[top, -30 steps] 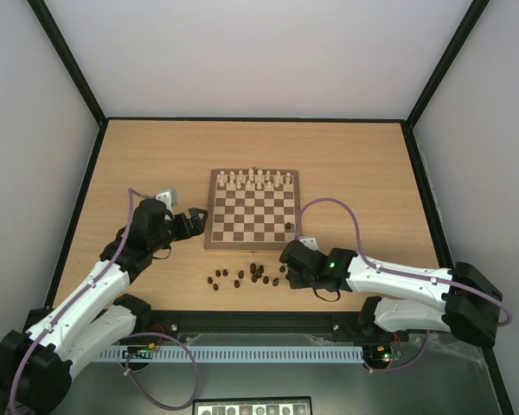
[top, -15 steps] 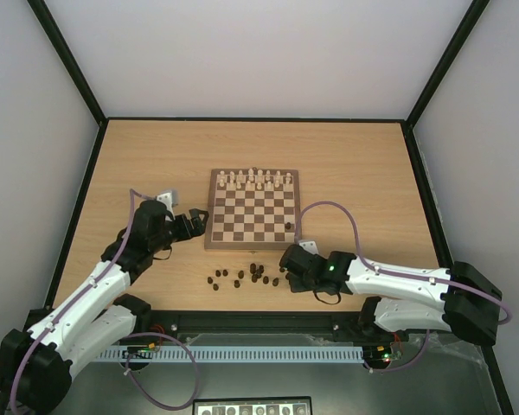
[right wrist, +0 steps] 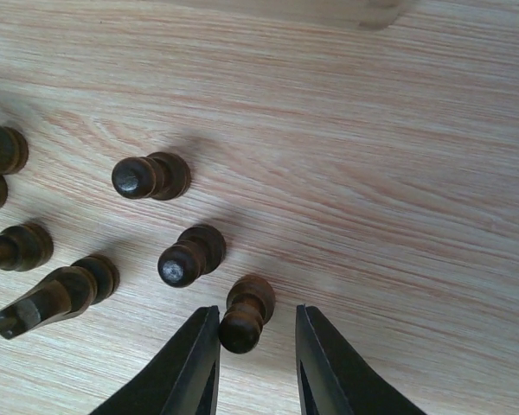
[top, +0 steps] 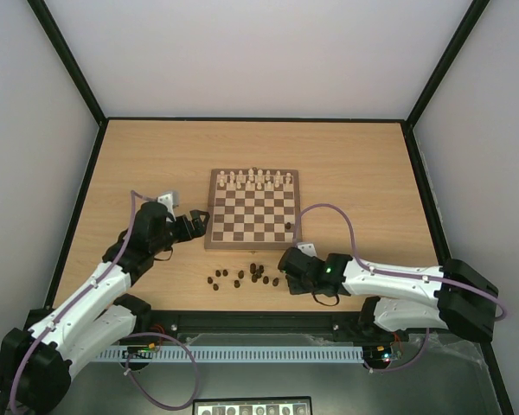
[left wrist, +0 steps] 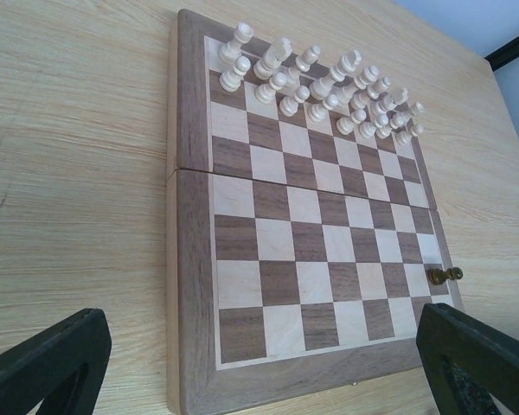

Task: Set up the chess pieces on the board
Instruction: Pick up the chess piece at the center of the board.

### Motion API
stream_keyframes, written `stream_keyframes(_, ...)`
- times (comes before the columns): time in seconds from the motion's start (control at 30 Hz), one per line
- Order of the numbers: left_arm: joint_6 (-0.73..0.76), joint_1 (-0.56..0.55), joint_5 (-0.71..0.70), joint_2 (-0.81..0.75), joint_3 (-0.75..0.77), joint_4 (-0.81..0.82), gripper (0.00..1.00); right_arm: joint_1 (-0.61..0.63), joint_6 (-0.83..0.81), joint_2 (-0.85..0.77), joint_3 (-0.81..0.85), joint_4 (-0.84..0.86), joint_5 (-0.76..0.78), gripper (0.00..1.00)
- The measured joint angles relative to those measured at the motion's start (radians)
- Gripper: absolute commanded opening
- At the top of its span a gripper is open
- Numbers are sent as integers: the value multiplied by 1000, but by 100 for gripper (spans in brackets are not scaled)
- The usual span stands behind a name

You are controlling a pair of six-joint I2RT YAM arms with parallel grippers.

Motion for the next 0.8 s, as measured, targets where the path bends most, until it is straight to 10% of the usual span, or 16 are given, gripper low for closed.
stream_keyframes(0.8, -3, -11, -1, -29, -12, 11, 99, 1, -27, 12, 179, -119, 95, 7)
